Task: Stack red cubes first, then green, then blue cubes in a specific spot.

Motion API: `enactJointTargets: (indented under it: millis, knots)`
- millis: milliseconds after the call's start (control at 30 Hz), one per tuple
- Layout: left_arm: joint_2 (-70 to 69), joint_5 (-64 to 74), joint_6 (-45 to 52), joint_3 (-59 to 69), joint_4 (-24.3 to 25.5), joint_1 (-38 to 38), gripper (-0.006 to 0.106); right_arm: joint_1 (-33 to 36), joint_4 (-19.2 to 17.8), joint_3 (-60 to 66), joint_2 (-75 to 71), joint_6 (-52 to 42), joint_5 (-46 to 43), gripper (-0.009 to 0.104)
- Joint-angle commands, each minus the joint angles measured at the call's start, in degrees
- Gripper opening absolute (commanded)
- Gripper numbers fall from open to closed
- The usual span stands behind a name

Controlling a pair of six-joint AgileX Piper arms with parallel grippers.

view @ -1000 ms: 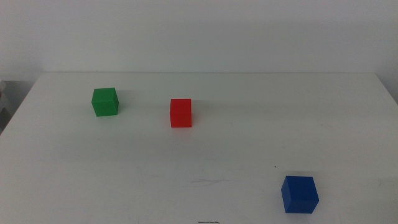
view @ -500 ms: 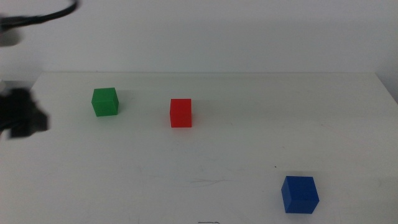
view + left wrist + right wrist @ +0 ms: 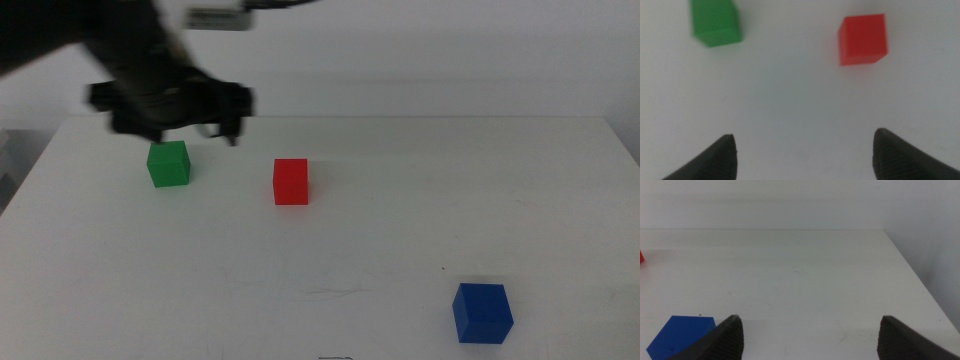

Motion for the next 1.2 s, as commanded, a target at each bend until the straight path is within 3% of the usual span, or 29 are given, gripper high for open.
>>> enactJointTargets:
  millis: [0,533,1167]
  knots:
    - [2.2,-0.6,-1.4,-6.1,0.9,-1.3,0.091,-0.2,-0.4,-1.3,-0.9,-0.2,-4.5,0.092]
    - [25.5,1.4,-1.5,-30.7,-2.4,-3.7,0.091,-0.2,-0.4,-1.3,-0.9,-0.2,-4.5,0.092]
    - [34.2,-5.0,-4.3,-31.9,-2.2,-3.5,0.091,-0.2,-0.4,-1.3,-0.9,-0.2,-4.5,0.092]
